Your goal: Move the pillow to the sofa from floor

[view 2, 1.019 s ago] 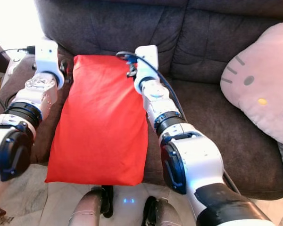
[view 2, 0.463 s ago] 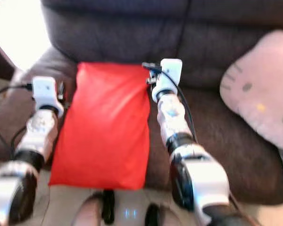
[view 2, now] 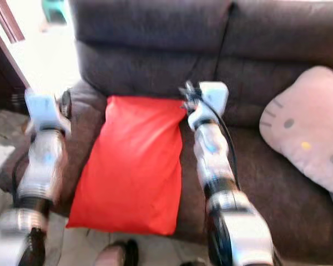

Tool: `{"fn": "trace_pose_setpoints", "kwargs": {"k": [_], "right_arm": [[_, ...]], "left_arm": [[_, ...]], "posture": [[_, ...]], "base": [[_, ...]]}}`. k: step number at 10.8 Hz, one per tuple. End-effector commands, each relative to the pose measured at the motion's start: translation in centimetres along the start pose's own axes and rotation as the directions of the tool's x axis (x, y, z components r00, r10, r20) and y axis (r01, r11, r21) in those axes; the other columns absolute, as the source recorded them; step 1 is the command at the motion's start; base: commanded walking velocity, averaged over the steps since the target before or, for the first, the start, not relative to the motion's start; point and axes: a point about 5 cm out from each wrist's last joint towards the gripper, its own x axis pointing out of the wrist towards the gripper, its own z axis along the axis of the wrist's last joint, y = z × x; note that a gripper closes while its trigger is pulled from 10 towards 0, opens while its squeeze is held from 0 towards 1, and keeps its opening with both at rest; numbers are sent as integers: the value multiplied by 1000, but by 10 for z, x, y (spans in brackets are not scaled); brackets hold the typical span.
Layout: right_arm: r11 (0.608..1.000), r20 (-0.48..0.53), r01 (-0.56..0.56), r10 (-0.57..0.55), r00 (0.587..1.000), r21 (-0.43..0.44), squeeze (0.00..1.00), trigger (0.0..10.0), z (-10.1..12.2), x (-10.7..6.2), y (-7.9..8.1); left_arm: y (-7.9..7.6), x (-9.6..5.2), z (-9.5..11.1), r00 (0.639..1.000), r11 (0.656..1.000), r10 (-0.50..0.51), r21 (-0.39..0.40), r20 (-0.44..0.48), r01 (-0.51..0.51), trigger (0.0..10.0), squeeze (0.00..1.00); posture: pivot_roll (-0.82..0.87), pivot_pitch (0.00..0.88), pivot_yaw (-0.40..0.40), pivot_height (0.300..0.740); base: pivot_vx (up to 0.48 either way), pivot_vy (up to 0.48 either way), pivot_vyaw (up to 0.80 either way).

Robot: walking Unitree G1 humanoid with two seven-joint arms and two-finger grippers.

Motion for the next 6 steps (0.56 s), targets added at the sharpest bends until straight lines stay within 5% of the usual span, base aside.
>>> {"fn": "trace_pose_setpoints", "kwargs": {"k": [1,3,6], "right_arm": [[1000,-10,-7,7,1000,6,0,10000,-4,-4,2],[1000,-45,8,-7,999,15,0,10000,-13,-13,5],[1000,-68,3,-2,998,16,0,10000,-15,-15,7]], "left_arm": [[-3,-5,0,1000,1000,8,-9,-7,-8,10000,0],[-10,-17,-8,998,999,18,-40,-58,-20,10000,0],[3,-22,-9,996,999,27,-32,-87,-30,10000,0]], "posture": [[146,59,-3,703],[140,68,0,703],[144,88,-4,703]], "base": [[0,0,0],[0,0,0],[0,0,0]]}}
